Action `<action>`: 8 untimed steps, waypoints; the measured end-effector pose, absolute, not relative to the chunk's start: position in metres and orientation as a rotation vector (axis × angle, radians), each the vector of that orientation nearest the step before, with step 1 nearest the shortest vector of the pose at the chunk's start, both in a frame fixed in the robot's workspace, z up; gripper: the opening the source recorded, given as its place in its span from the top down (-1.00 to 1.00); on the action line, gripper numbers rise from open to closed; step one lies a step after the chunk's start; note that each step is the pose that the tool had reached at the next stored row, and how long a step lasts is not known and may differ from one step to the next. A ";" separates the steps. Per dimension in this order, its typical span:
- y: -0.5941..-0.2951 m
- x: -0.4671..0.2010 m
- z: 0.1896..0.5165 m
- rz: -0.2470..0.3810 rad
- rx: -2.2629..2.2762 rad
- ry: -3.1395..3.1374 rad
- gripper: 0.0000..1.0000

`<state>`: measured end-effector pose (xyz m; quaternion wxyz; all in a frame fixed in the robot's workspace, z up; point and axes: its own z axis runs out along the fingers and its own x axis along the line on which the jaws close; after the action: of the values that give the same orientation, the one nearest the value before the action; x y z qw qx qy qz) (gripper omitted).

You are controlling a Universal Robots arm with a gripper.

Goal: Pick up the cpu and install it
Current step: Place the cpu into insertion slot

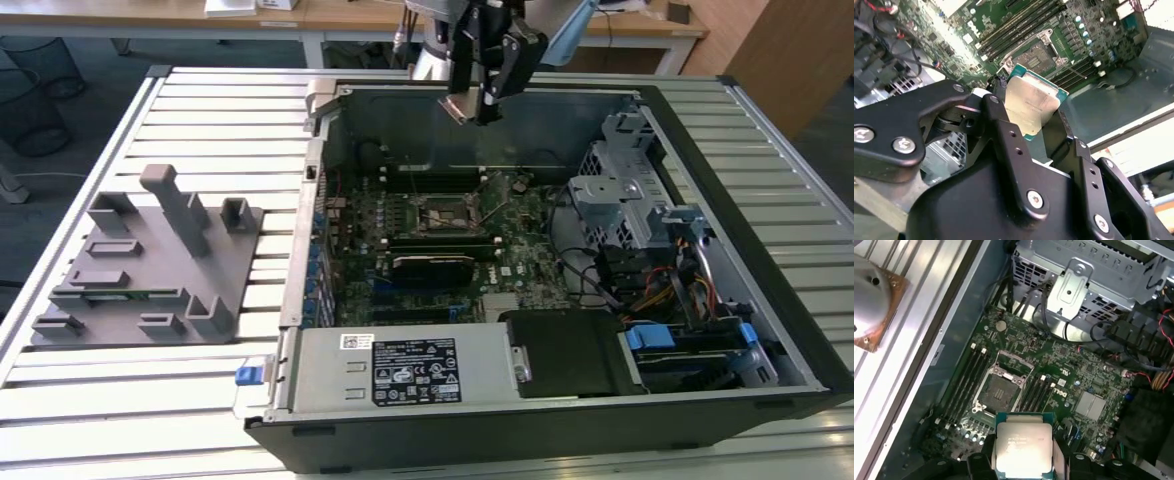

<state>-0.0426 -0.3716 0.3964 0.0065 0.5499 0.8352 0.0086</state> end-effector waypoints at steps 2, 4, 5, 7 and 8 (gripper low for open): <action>-0.372 -0.043 0.396 0.026 1.765 2.583 -0.07; -0.372 -0.043 0.395 0.026 1.812 2.550 -0.07; -0.372 -0.043 0.395 0.026 1.834 2.533 -0.07; -0.372 -0.043 0.395 0.025 1.876 2.502 -0.07; -0.372 -0.043 0.394 0.025 1.896 2.487 -0.07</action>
<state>-0.0426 -0.3716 0.3943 0.0071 0.6062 0.7952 0.0081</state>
